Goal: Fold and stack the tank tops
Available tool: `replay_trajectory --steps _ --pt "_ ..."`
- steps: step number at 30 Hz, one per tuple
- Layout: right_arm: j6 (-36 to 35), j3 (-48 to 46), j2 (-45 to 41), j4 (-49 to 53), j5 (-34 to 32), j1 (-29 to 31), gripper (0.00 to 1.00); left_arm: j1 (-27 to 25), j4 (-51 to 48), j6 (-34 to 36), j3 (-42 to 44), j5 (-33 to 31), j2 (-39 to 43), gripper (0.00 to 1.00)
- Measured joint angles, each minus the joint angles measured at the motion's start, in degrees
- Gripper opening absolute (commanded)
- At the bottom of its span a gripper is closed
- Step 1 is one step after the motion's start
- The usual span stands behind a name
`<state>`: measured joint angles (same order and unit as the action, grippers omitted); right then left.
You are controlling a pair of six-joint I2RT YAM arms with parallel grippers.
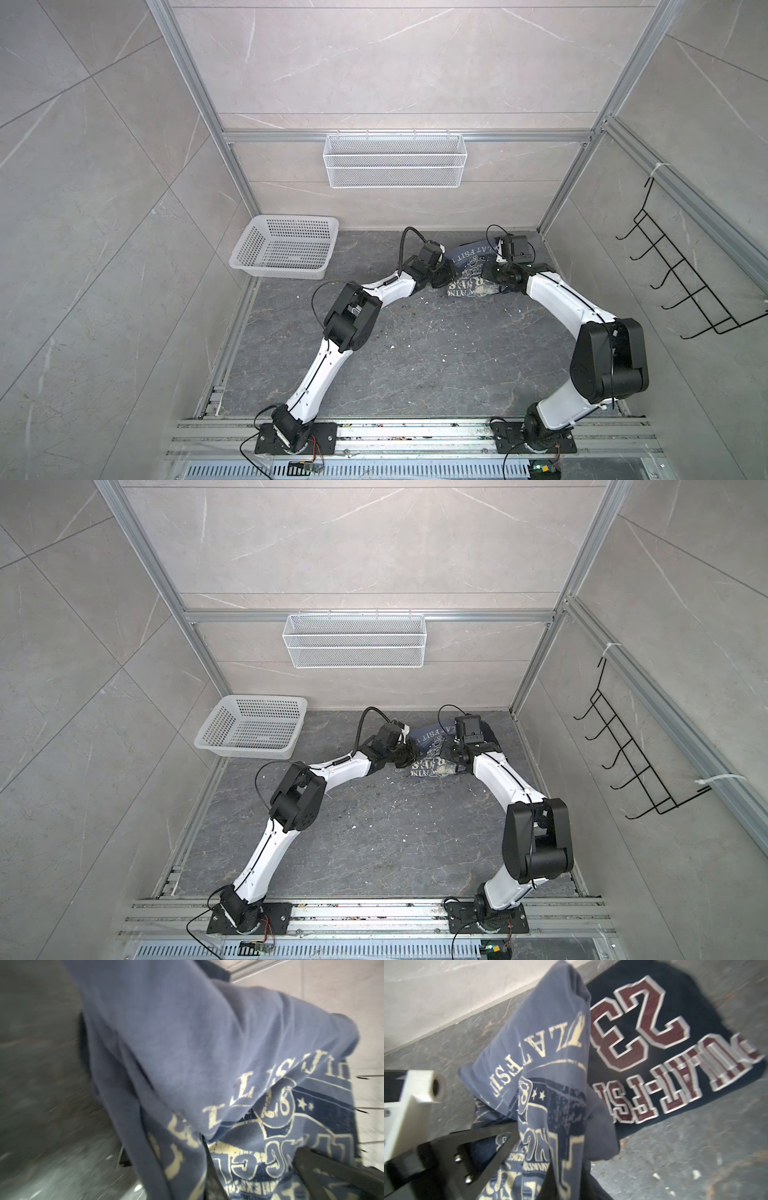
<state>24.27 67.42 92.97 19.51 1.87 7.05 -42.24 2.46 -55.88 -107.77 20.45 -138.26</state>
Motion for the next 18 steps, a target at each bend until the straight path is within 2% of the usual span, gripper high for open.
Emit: replay_trajectory --steps 5,9,14,18 --pt "4.5 -8.7 -0.7 0.0 7.8 0.1 0.07 0.0 -6.9 2.1 11.0 -2.7 9.2 0.07" --pt "7.5 -14.9 -1.4 -0.2 13.0 0.4 0.23 -0.6 -8.3 3.2 18.7 -2.8 15.0 0.18" --pt "8.6 -19.9 -2.3 -0.4 16.5 0.5 0.53 -1.3 -8.9 3.6 28.3 -3.8 19.3 0.4" --pt "8.2 -20.0 -3.1 0.0 16.6 0.5 0.66 -1.0 -8.3 3.4 32.4 -4.0 21.0 0.65"
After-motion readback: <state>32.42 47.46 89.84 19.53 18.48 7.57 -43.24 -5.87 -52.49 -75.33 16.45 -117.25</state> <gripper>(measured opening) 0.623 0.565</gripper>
